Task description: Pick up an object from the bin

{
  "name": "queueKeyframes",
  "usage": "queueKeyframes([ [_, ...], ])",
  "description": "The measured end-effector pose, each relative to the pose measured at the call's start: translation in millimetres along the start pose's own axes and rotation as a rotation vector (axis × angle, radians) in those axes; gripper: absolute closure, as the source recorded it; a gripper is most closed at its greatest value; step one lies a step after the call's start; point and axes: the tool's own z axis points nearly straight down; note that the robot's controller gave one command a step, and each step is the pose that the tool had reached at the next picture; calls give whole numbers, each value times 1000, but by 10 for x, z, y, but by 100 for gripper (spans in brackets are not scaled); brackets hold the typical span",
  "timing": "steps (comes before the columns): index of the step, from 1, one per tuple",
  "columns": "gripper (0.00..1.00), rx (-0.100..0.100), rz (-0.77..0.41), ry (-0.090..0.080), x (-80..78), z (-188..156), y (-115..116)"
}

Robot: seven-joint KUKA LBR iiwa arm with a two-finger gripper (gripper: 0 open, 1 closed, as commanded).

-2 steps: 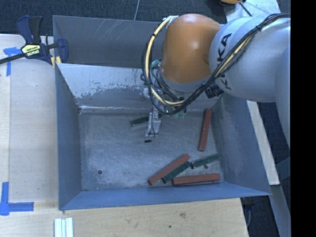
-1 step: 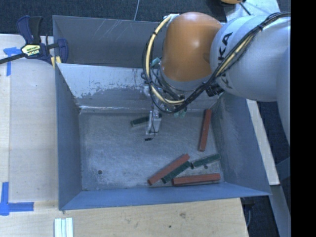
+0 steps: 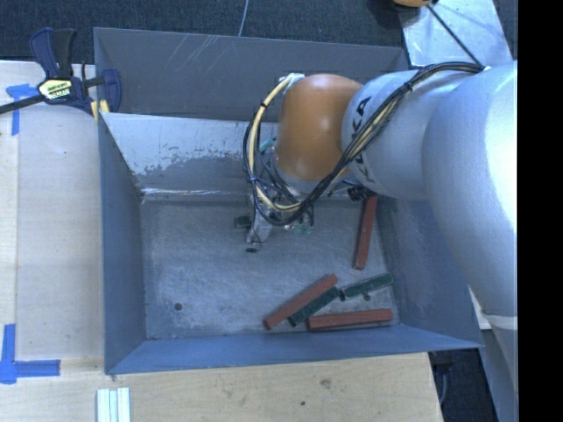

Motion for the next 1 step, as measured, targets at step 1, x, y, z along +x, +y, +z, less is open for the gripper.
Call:
queueKeyframes([
  [1, 100, 0, 1, 0, 0, 0, -1],
])
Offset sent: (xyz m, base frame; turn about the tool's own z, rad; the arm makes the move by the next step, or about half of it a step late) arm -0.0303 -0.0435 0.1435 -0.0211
